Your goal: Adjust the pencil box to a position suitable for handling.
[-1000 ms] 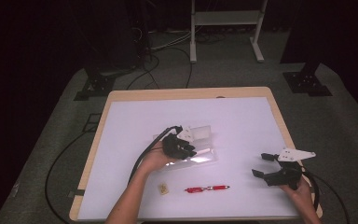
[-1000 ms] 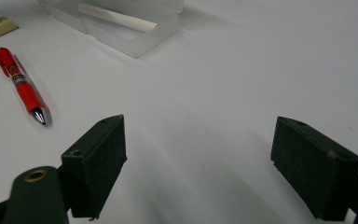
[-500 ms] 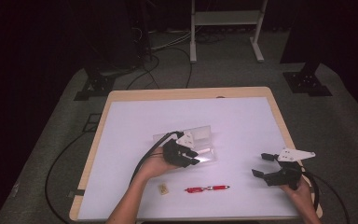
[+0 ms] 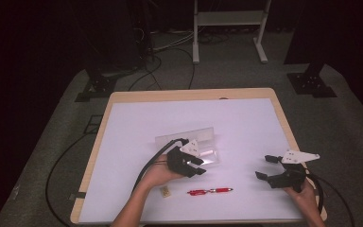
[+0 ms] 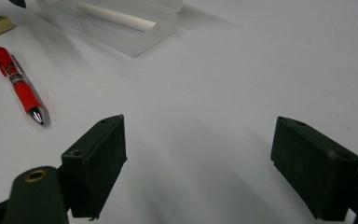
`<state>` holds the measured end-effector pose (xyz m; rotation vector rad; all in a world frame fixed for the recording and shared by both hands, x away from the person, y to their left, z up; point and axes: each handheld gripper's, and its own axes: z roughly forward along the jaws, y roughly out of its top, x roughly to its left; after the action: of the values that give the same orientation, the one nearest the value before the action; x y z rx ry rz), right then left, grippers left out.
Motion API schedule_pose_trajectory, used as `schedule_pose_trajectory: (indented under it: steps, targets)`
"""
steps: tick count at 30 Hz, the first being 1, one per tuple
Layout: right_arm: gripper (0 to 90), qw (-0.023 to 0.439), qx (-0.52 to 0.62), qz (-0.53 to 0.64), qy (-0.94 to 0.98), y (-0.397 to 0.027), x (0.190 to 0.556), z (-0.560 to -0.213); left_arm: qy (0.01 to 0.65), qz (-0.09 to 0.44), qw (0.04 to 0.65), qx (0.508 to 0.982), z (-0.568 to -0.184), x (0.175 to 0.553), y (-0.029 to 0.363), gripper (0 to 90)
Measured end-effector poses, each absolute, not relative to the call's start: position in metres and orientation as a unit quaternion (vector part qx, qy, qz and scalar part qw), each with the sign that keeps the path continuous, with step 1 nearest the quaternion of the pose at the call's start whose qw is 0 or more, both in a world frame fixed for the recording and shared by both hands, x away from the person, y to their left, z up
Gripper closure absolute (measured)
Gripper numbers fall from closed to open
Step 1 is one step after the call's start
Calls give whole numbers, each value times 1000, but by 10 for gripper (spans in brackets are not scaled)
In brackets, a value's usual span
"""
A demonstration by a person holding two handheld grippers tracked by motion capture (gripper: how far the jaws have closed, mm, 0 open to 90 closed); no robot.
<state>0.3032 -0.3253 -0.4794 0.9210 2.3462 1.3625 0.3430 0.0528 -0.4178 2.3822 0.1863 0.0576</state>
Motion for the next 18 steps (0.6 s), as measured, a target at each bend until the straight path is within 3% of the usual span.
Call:
schedule_pose_trajectory:
  steps: [18]
  targets:
    - [170,138,318,473,810,-326,303,-479,76,10,374,924,-422,328,46,499]
